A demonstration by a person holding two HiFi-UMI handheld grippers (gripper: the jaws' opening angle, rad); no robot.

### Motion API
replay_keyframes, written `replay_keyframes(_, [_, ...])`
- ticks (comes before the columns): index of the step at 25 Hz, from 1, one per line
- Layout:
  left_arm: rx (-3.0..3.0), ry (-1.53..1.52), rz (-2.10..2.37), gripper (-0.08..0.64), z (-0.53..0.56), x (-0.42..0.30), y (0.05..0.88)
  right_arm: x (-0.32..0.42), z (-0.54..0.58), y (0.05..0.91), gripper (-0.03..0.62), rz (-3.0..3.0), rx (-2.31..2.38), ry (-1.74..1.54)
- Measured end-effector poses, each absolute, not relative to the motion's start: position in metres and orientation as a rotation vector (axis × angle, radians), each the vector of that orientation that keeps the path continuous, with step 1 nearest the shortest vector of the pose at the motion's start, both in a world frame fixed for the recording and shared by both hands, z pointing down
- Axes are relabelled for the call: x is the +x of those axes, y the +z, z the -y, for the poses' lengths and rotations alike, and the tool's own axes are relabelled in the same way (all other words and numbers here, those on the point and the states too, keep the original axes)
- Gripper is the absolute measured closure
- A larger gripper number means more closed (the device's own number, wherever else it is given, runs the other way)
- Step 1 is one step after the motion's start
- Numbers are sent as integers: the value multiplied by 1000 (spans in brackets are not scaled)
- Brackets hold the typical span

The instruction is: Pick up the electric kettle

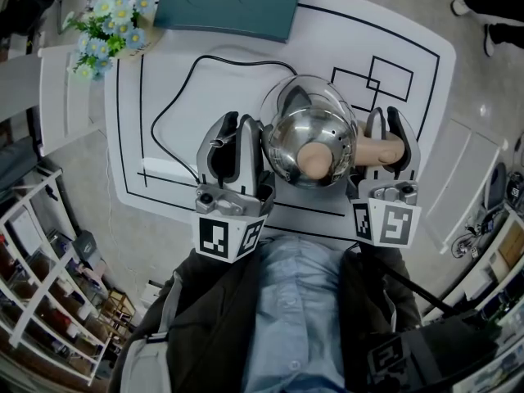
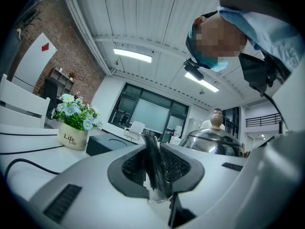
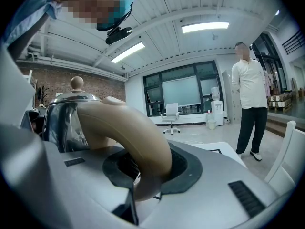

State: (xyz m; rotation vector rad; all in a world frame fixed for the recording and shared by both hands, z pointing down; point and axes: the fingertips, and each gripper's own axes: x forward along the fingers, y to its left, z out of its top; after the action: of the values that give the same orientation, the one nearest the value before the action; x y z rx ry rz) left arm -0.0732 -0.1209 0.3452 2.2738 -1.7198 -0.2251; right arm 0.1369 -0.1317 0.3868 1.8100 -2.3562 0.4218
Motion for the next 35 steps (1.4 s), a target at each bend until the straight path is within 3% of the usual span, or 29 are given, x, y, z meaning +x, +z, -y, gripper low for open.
replay_keyframes(35, [2326, -308, 1753, 486, 94, -74, 296, 136, 111, 335, 505, 2434, 1859, 302])
